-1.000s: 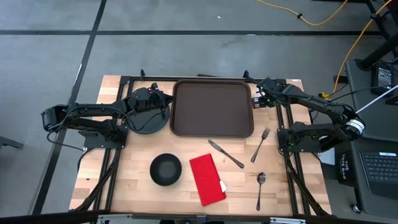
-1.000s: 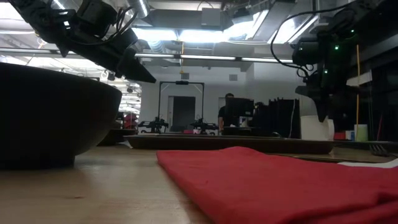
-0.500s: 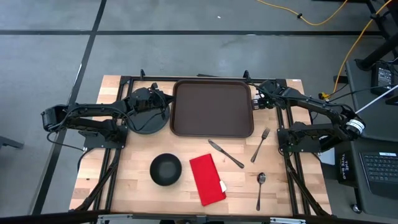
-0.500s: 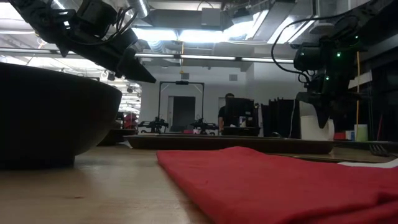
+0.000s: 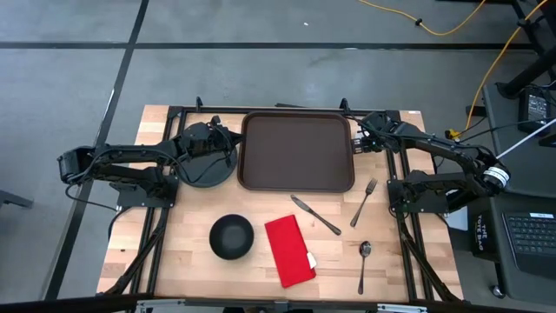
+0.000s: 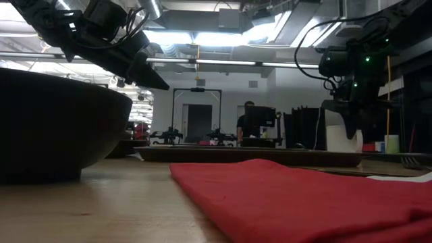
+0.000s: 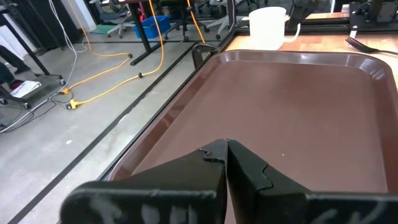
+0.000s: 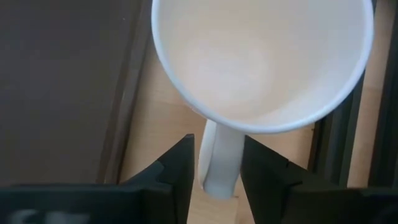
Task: Set up tray
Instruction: Put the white mug on the top left corner of the brown serving tray
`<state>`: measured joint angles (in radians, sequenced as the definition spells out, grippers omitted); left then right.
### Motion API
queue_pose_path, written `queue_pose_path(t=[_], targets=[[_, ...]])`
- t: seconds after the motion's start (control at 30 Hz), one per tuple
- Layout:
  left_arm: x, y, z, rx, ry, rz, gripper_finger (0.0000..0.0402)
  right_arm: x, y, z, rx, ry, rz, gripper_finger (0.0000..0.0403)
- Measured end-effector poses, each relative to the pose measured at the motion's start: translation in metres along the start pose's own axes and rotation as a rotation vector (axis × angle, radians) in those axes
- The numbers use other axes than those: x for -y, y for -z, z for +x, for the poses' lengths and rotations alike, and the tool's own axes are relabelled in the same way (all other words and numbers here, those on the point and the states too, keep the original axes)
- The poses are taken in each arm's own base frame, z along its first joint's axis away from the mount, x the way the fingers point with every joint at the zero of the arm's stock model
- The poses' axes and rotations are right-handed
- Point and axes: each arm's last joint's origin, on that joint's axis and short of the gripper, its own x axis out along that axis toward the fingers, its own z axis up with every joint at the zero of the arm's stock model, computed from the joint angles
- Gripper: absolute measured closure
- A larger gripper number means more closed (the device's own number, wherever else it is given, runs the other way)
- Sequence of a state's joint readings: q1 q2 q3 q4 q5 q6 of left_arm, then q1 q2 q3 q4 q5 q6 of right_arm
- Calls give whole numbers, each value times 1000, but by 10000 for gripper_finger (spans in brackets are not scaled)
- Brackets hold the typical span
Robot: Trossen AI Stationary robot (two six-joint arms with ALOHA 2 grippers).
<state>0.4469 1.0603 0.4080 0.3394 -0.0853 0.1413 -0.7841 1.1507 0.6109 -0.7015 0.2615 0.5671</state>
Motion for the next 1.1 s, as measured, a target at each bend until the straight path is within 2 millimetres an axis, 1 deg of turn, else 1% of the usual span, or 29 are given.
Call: queue_pose_path(t=[0.3,0.43,0.6,0.7,0.77,0.9,1.03,1.1], targets=[[0,0,0,0,0,0,398,0,0,0,-1,-1,-1,346],[0,0,0,0,0,0,398,0,0,0,-2,0,-5,346],[0,0,0,0,0,0,398,0,0,0,-4,1,-22,330],[0,0,0,0,0,0,398,0,-1,-2,-13,4,-31,341],[0,0,0,0,0,0,398,0,-4,-7,-13,3,-48,348],[0,0,0,0,0,1,398,-4,-15,-19,12,-14,-69,347],[0,0,0,0,0,1,398,-6,-24,-33,17,-38,-93,328],[0,0,0,0,0,2,398,-7,-29,-39,19,-50,-106,327]])
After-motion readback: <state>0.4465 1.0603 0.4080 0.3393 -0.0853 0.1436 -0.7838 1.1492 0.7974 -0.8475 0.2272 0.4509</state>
